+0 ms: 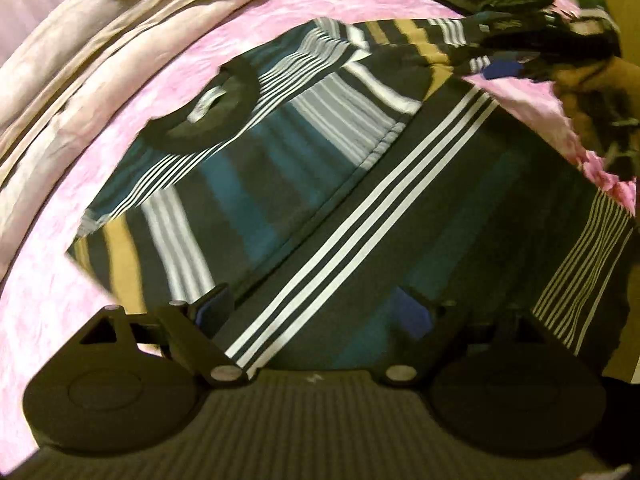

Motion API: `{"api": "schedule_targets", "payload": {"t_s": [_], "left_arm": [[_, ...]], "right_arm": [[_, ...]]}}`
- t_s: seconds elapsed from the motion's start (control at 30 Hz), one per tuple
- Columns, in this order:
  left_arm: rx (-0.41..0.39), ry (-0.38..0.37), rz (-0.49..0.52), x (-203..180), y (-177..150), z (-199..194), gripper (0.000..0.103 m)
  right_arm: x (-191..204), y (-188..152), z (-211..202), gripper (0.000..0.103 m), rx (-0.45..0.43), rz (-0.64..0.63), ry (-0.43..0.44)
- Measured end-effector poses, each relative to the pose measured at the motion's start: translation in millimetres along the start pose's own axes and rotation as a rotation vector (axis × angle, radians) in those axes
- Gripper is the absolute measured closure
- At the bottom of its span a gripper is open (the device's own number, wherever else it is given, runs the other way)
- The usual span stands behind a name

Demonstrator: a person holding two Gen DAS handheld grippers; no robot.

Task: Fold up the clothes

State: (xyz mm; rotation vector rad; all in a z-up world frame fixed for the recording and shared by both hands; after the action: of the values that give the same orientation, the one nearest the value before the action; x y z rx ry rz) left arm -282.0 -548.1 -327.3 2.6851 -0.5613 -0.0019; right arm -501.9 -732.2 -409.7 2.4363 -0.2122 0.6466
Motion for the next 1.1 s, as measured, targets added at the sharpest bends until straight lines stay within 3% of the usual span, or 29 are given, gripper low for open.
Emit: {"api": "schedule_targets", "payload": {"t_s": [0.23,0.37,0.57,0.6,0.63,0.67,0.77,0.9,1.0,1.1], "left_arm": [[-0.010,-0.067,0.105,-55.7,58.9,37.6,0.018],[0.010,-0.095,0.167,-94.0,84.7,61.0,0.018],[0.008,-0.133,0.246,-140.7,110.9,70.4,0.018],[0.008,-0.135,0.254,-144.4,113.3,70.8,0.018],[0.008,-0.135,0.261,-147.7,115.5,71.1,0.018],[0.008,-0.133,0.262,-148.5,116.4,70.8,0.018],[0.001,-0.116,0.247,-142.5,114.6,65.3,0.018],[-0.009,-0.074,0.214,-123.0,104.4,54.7,0.018],[-0.018,-0.019,0.180,-98.6,89.0,43.8,0.018],[-0.040,0.009,0.098,-66.4,68.6,26.1,0.018]], "right_arm": [[-174.6,48.4,-67.8,0.038,-0.130,0.257,-0.215],[-242.4,80.5,-79.7,0.038,-0.251,0.410,-0.171],[-287.6,106.4,-80.3,0.039,-0.380,0.615,-0.063],[-289.7,108.3,-80.4,0.044,-0.383,0.632,-0.054],[-291.9,110.3,-80.5,0.071,-0.386,0.648,-0.045],[-292.5,111.5,-82.4,0.091,-0.379,0.658,-0.044],[-280.1,120.4,-94.5,0.095,-0.366,0.613,-0.058],[-211.2,145.3,-118.8,0.095,-0.331,0.318,-0.153],[-123.1,150.8,-127.3,0.095,-0.302,0.027,-0.176],[-14.8,138.8,-126.2,0.095,-0.308,-0.266,-0.121]]}}
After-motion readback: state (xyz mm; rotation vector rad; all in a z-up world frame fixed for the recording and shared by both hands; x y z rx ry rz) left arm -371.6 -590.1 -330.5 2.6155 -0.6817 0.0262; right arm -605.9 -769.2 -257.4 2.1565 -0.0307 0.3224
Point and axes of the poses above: each gripper's, at about its wrist camera, not at the fingertips, and z roughly the way its jaws point, x to its left, y to its top, the point moved 9 cm from there along z, roughly the way its jaws point, and after that the axes turned 3 degrees about -z, right-handed, at the moved point
